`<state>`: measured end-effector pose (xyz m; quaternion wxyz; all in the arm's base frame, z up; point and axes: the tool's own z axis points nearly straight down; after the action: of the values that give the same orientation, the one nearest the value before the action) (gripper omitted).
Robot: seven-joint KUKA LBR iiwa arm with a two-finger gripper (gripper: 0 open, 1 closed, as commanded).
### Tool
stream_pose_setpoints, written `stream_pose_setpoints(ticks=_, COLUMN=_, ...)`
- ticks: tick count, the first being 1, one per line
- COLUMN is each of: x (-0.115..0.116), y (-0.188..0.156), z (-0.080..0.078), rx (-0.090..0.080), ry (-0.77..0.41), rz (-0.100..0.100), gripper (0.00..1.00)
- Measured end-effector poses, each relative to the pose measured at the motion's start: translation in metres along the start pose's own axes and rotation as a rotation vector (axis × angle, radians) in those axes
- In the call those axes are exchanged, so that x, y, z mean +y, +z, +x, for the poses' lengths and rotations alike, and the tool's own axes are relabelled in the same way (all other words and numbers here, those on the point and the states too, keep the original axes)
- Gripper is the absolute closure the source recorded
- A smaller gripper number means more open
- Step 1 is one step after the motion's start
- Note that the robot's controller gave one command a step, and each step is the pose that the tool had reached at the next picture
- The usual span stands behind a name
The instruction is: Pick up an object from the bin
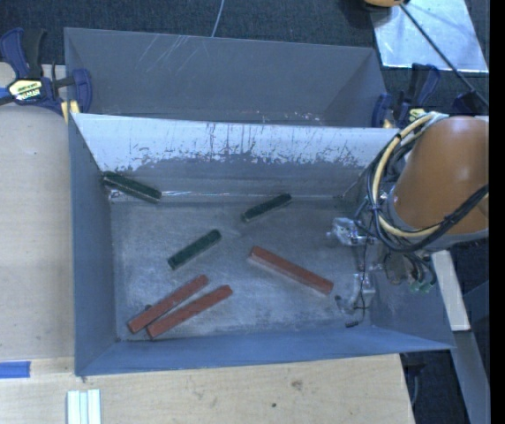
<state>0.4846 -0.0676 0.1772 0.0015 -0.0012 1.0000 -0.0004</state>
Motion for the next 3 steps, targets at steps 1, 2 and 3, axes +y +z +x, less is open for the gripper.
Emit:
stream_pose_setpoints(ticks=1, x=0.002, y=0.007, z=-0.004, rx=-0.003, ry=0.032, rz=0.000, gripper=0.00)
stream_pose_setpoints(ticks=2, x=0.030, y=0.065, z=-0.026, rx=-0.001, ry=0.171, rz=-0.001, gripper=0.00)
stream_pose_setpoints(ticks=3, x=0.021, y=0.107, z=-0.051, rx=-0.004, ry=0.075, rz=0.000, gripper=1.00)
